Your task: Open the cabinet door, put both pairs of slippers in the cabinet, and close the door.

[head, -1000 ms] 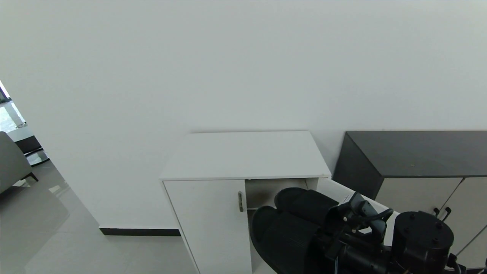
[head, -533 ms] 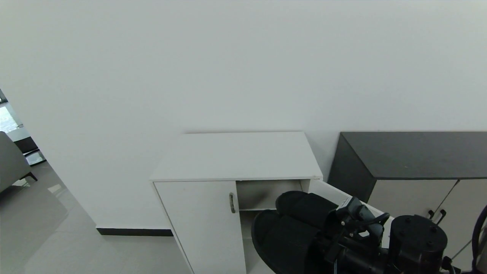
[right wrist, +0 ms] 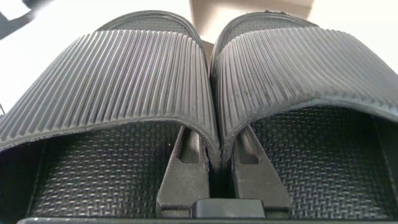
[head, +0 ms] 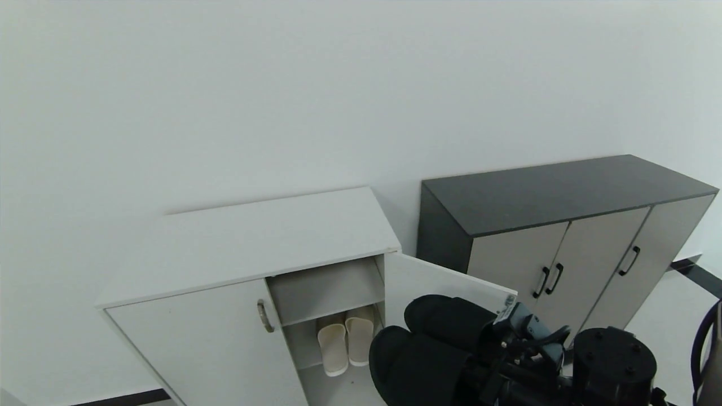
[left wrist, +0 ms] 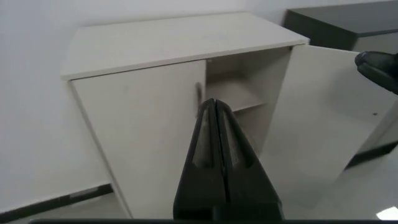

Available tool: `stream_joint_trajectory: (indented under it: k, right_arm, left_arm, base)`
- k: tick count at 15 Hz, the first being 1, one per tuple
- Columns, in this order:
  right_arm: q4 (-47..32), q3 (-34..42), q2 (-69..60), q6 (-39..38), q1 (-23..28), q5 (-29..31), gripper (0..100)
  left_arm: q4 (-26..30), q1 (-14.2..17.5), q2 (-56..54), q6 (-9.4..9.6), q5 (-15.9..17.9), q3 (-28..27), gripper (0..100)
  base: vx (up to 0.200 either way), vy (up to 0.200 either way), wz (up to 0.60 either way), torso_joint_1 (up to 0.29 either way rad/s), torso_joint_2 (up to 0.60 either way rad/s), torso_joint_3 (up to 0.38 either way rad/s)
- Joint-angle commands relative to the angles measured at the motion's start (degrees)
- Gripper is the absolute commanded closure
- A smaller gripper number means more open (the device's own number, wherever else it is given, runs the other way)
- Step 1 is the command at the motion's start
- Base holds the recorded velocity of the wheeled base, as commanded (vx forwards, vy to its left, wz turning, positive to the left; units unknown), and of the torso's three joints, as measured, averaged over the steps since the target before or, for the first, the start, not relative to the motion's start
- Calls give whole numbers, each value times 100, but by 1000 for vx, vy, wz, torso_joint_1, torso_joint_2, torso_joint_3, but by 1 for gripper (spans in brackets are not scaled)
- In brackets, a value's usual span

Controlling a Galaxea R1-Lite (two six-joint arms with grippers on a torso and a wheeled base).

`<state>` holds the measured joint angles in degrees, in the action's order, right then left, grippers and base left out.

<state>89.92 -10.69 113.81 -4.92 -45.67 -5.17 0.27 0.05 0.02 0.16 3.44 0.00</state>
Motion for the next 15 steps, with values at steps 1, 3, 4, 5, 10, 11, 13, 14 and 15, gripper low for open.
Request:
stream_joint_trajectory:
  k: [1, 3, 4, 5, 10, 11, 13, 14, 15]
  right_arm:
    - [8, 23, 18, 53, -4, -2, 100]
    - [8, 23, 27, 97, -4, -2, 100]
    - [8, 23, 71, 106, -13, 16, 100]
    - [8, 23, 106, 159, -13, 16, 100]
    - [8, 23, 185, 167, -13, -2, 100]
    - [8, 32, 185, 167, -13, -10, 100]
    - [8, 32, 185, 167, -13, -19, 100]
    - [8, 32, 194, 167, -13, -19, 100]
    - [8, 32, 194, 167, -13, -19, 100]
  left_arm:
    - [-9, 4, 6, 2, -1, 0, 100]
    - [-9, 4, 6, 2, -1, 0, 100]
    - [0, 4, 6, -7, -1, 0, 100]
    - [-9, 4, 6, -7, -1, 0, 100]
    - [-9, 4, 6, -7, -1, 0, 100]
    - [-9, 4, 6, -7, -1, 0, 100]
    - [-9, 4, 6, -7, -1, 0, 100]
    - [-9, 4, 6, -7, -1, 0, 100]
    - [-9, 4, 6, -7, -1, 0, 100]
  base:
    - [0, 0, 0, -66, 149, 80]
    - [0, 0, 0, -13, 47, 21]
    - [0, 0, 0, 0, 0, 0]
    - [0, 0, 600, -2, 12, 7]
    - [0, 0, 480, 3, 4, 6]
    - [0, 0, 0, 0, 0, 0]
    - [0, 0, 0, 0, 0, 0]
    - [0, 0, 0, 0, 0, 0]
    - [0, 0, 0, 0, 0, 0]
